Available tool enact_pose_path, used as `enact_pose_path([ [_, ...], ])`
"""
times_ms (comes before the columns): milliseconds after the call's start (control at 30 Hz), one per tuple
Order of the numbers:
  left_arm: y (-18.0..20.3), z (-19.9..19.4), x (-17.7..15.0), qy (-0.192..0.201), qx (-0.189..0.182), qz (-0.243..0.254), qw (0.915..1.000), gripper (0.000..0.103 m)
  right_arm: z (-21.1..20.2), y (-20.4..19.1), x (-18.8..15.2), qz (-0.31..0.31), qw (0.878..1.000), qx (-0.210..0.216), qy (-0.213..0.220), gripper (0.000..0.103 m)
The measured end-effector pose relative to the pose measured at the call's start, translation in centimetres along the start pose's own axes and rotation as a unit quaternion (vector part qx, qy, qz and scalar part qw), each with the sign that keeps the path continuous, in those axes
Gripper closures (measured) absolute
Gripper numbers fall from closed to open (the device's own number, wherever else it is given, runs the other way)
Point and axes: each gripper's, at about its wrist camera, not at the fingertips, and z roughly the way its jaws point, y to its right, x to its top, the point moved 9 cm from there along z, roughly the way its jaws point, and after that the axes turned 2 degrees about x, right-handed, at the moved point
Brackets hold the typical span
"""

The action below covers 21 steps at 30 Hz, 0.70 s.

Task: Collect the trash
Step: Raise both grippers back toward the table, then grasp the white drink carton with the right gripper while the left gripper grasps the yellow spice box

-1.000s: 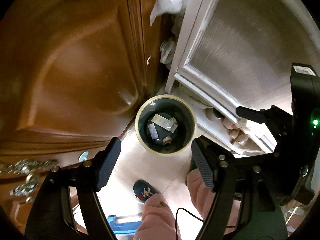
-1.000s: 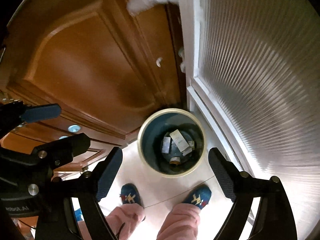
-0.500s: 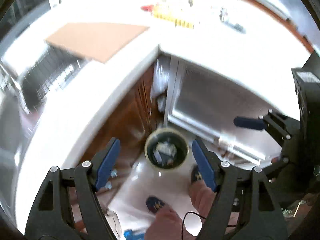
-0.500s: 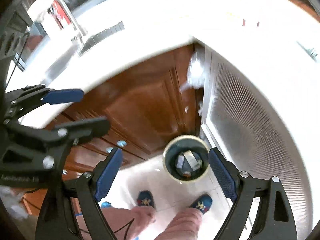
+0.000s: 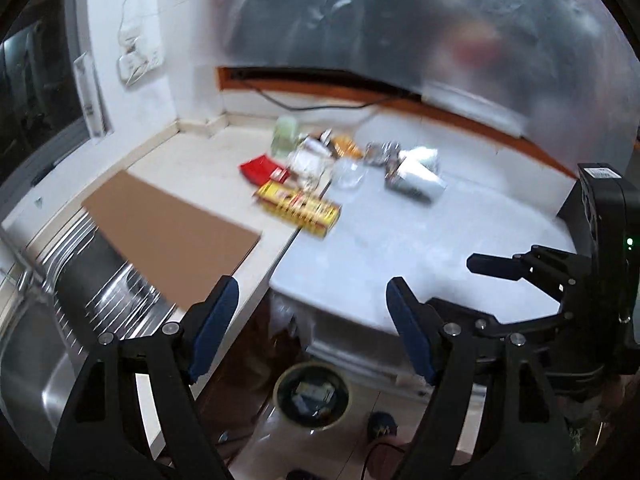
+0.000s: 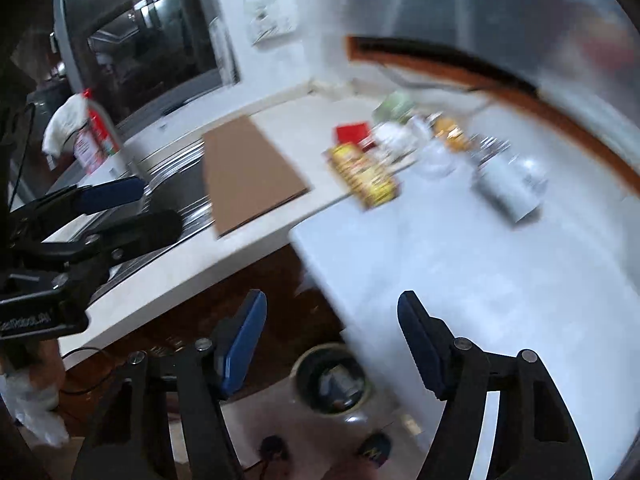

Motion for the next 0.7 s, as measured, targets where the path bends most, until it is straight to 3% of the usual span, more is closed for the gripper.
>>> enact_pose_path([
  [167,2.1,4.1,3.5,-0.002,-0.01,-0.018,0.9998,0.029,-0.3,6.9,3.2,-0.009,0.998,-0.058,0.01,0.042],
  [367,2.2,12.6,6.3,-0.042,-0.021,-0.094,0.9945,0.029,3.2,15.9,6.2,-0.038,0.993,-0.113,0.014,0.042],
  [467,1.8,16.6,6.8,-0.056,-0.017,-0.125,0.9904,0.022,5.7,18.8,6.9,-0.052,0.992,-0.114,0.008,0.042],
  [700,0.2,24.7,6.8,-0.093,0.014,-0.171,0.9807,0.021,12.3,22.6,8.0,-0.08,0.989,-0.122,-0.014,0.042],
])
